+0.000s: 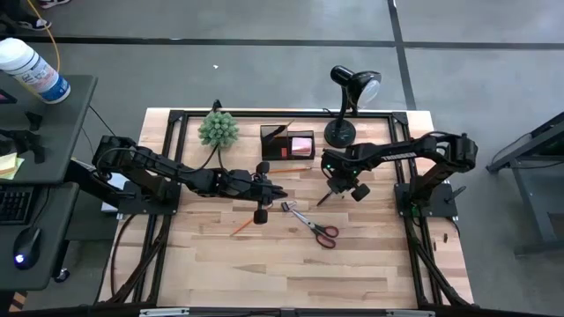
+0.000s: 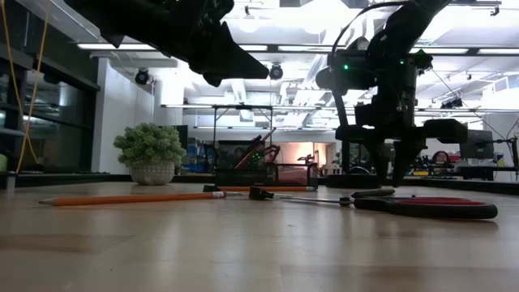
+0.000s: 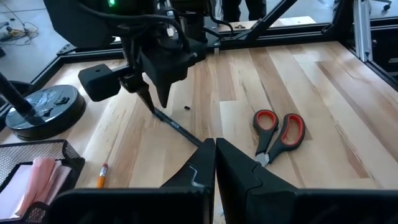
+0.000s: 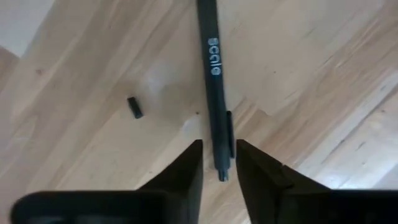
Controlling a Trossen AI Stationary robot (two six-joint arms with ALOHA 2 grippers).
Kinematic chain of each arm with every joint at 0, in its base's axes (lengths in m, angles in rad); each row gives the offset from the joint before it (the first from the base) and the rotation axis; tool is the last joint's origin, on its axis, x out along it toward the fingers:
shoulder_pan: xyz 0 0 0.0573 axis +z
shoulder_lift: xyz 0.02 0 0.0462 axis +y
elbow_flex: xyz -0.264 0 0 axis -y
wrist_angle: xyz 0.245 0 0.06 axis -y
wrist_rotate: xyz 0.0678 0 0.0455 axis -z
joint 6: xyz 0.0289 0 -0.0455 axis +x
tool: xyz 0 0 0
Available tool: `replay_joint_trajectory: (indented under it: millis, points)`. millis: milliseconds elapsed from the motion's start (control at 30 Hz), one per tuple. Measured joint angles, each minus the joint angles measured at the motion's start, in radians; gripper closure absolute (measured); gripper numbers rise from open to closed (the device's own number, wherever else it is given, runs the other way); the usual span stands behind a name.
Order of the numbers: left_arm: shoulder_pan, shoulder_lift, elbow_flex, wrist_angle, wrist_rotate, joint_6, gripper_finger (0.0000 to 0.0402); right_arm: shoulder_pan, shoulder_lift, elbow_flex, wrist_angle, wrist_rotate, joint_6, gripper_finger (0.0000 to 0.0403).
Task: Pick and place office supplies into organizer
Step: Put the black pen into the black desk organizer
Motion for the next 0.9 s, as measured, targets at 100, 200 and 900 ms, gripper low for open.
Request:
replay_joint_trajectory:
  millis: [100, 200, 900]
  points:
    - [0.0, 0.0, 0.0, 0.0, -0.009, 0.006, 0.0399, 0.0, 0.0, 0.0, 0.011, 0.01, 0.0, 0.029]
    - [0.0, 0.0, 0.0, 0.0, -0.01, 0.019, 0.0399, 0.0, 0.0, 0.0, 0.038, 0.009, -0.001, 0.0285]
    - [0.0, 0.0, 0.0, -0.001, -0.012, 0.021, 0.0399, 0.002, 0.068, 0.005, 0.037, -0.004, 0.0, 0.0369]
